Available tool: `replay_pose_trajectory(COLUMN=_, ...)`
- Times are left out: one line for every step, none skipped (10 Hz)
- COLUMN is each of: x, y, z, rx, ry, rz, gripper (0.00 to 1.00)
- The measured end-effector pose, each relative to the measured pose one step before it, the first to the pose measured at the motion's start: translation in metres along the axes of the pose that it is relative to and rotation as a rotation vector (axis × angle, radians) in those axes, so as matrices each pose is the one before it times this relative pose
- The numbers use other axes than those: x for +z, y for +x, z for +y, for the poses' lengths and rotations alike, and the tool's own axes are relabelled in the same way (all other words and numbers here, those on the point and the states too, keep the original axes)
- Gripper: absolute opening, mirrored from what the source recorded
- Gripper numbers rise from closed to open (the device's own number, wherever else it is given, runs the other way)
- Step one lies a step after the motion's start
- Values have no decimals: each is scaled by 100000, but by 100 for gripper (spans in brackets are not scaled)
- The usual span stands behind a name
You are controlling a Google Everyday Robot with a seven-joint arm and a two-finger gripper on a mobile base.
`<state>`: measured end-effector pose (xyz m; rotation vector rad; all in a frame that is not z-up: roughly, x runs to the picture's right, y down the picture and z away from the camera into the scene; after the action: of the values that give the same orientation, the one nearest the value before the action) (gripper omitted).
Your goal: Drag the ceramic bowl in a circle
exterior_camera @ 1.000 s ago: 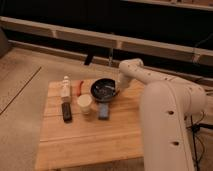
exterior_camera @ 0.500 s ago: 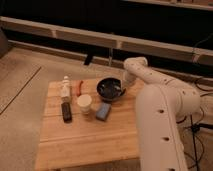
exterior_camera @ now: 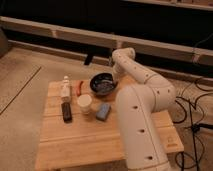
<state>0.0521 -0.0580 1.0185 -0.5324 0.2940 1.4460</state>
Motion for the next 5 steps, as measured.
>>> replay_pose_trajectory(x=81, y=-342, z=1262, rx=-1021, ry=-1640, rz=-2, gripper=0)
replay_pose_trajectory(x=52, y=-120, z=843, rx=-197, ry=-1547, rz=4, gripper=0)
replay_pose_trajectory(x=-276, y=-156, z=1033, rx=915, ry=-3216, rz=-951, gripper=0)
replay_pose_trajectory(x=-712, y=-105, z=600, rx=2629, ry=-3363, rz=-2025, gripper=0)
replay_pose_trajectory(x=-848, y=180, z=302, rx=2353, ry=-2313, rz=-2300, gripper=0)
